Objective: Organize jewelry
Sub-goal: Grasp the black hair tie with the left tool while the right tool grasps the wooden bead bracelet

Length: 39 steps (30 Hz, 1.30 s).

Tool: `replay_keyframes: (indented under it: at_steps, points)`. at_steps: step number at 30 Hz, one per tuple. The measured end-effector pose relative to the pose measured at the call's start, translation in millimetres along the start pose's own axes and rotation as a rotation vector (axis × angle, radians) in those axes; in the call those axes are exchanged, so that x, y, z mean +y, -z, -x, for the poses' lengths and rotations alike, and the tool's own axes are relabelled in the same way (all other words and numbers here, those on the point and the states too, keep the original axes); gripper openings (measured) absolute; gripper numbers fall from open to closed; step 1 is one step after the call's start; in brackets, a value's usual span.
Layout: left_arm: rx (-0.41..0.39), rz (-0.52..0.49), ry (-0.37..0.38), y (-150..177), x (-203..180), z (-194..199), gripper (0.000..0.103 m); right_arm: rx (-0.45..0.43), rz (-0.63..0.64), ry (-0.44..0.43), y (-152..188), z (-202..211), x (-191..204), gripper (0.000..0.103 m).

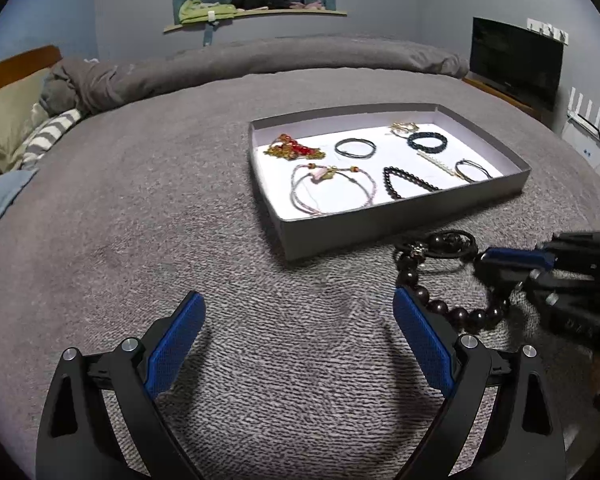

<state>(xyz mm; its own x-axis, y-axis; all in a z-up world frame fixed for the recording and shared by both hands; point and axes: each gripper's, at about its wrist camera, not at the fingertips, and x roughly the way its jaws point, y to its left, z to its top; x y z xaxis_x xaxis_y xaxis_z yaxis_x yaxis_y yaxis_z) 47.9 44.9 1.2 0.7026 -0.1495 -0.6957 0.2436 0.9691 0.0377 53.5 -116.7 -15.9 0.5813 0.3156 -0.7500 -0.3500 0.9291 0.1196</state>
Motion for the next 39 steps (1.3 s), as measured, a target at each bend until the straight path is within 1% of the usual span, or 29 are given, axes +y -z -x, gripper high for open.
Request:
replay_keyframes:
  at_steps: [8, 11, 13, 17, 18, 19, 20, 21, 22, 23, 28, 32, 33, 35, 36, 37, 39]
  points:
    - [-0.005, -0.050, 0.026, 2.1, -12.2, 0.2, 0.096, -0.019, -0.020, 0.013, 9.0, 33.7, -26.0, 0.014]
    - [-0.005, -0.066, 0.073, 2.4, -18.1, 0.6, 0.096, -0.013, -0.045, 0.027, 20.7, 44.1, -41.6, 0.014]
    - [-0.004, -0.077, 0.110, 2.1, -24.5, 1.3, 0.095, 0.000, -0.056, 0.030, 25.0, 43.9, -48.4, 0.014]
    - [-0.012, -0.111, 0.212, -2.1, -49.3, 3.5, 0.093, 0.024, -0.049, 0.027, 35.2, 45.8, -53.4, 0.014]
    - [-0.026, -0.143, 0.230, -4.5, -60.2, 5.3, 0.093, 0.025, -0.057, 0.015, 36.3, 45.3, -55.2, 0.014]
    - [-0.045, -0.181, 0.231, -6.4, -70.5, 6.9, 0.090, 0.022, -0.061, 0.009, 38.9, 47.0, -57.0, 0.014]
    - [-0.071, -0.237, 0.234, -7.9, -83.5, 8.8, 0.083, 0.021, -0.066, 0.001, 38.9, 47.8, -57.8, 0.014]
    - [-0.079, -0.273, 0.238, -8.7, -92.4, 8.2, 0.077, 0.018, -0.063, -0.004, 38.9, 49.0, -57.9, 0.014]
    - [-0.080, -0.312, 0.246, -8.6, -101.9, 6.7, 0.062, 0.016, -0.062, -0.006, 38.4, 50.0, -57.9, 0.014]
    - [-0.072, -0.348, 0.264, -8.2, -110.4, 3.9, 0.053, 0.016, -0.067, -0.011, 38.6, 50.5, -59.1, 0.014]
    - [-0.074, -0.436, 0.298, 0.0, -130.8, 0.0, 0.041, 0.015, -0.086, -0.055, 37.4, 49.0, -60.2, 0.014]
    - [-0.084, -0.460, 0.303, -1.4, -141.7, -1.1, 0.038, 0.019, -0.082, -0.058, 36.8, 47.5, -58.0, 0.014]
    - [-0.088, -0.464, 0.302, -2.0, -144.2, -1.0, 0.035, 0.019, -0.082, -0.059, 36.5, 47.5, -58.3, 0.014]
    - [-0.081, -0.477, 0.309, -2.5, -149.1, -2.9, 0.014, 0.018, -0.085, -0.058, 36.5, 47.6, -58.7, 0.014]
    - [-0.081, -0.480, 0.311, -3.3, -148.2, -3.5, 0.010, 0.019, -0.083, -0.056, 36.7, 47.3, -58.9, 0.014]
    - [-0.083, -0.480, 0.318, -3.0, -148.3, -2.6, 0.001, 0.021, -0.082, -0.055, 37.0, 46.9, -59.1, 0.014]
    - [-0.086, -0.481, 0.330, -2.2, -147.9, 0.9, 0.000, 0.021, -0.081, -0.054, 37.2, 46.7, -59.3, 0.014]
